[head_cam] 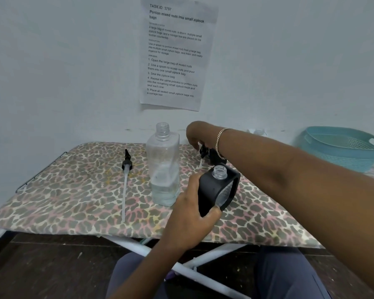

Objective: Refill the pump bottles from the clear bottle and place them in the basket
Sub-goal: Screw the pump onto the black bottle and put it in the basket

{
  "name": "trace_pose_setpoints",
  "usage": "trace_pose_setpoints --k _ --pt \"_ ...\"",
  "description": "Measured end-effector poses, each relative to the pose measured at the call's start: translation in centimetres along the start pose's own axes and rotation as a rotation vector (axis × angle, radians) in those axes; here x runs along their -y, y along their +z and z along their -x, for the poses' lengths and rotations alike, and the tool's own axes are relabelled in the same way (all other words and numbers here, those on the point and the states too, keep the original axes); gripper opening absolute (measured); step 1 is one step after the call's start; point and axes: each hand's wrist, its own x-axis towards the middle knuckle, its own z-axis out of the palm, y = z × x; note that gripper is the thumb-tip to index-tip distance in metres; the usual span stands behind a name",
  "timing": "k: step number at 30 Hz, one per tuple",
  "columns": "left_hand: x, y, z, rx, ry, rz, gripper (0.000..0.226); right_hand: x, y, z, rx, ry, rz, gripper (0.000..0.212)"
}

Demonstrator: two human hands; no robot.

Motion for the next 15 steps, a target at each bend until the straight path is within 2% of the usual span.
trace_pose_setpoints --k 8,11,14,15 --pt "0.1 0.0 -0.1 0.011 -0.001 0.011 0.057 0.9 1.2 -1.9 0.017 0.017 0.064 0.044" --pt "0.2 0.0 -0.1 0.007 -0.001 0.022 0.058 0.9 1.6 -2.7 -0.047 0.049 -0.034 0.040" --pt "0.1 0.0 -0.1 0.006 -0.004 0.022 0.056 0.6 1.3 -3.0 -0.083 0.060 -0.234 0.017" --pt "0.1 0.0 0.0 0.005 -0.002 0.020 0.056 0.4 1.1 -3.1 -0.087 0.060 -0.316 0.022"
